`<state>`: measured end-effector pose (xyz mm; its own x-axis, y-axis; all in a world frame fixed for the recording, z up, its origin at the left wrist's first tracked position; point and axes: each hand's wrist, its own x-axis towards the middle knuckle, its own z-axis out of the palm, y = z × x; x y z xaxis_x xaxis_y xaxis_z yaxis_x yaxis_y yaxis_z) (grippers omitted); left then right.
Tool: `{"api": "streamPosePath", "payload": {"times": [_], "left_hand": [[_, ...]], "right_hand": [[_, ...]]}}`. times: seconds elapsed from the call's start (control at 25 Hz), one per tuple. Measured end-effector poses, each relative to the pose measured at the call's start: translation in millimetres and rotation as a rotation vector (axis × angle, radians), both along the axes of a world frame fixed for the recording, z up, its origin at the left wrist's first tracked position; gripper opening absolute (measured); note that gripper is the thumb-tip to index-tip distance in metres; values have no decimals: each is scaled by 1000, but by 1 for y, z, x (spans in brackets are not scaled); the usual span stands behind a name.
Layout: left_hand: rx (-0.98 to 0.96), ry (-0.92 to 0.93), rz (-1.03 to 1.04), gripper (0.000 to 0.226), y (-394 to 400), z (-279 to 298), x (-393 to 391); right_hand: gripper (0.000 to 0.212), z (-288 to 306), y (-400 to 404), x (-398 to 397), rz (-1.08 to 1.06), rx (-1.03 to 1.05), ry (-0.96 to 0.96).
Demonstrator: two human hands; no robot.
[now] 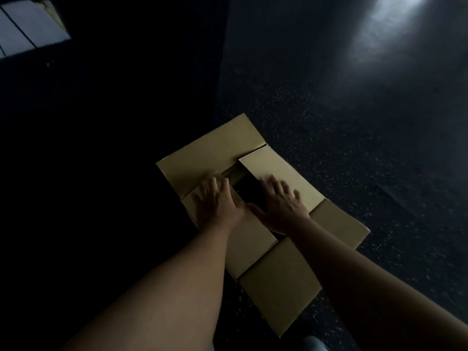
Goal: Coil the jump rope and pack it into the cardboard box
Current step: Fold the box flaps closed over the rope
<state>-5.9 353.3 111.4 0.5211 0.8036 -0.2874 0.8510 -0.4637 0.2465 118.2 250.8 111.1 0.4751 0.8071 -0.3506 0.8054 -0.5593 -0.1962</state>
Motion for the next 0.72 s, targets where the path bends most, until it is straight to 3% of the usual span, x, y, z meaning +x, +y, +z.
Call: {"api": "streamPosePath", "payload": {"times": [0.16, 0.44, 0.72], "left_hand": [[117, -39, -50, 82, 17, 28, -4], [248, 54, -54, 90, 90, 63, -1], [87, 132, -85, 96, 123, 43, 33]], "right_hand": [[86, 31, -21, -10, 16, -19, -35], [83, 58, -90, -26, -13, -115, -107], [90, 34, -149, -57, -116, -245, -108]]}}
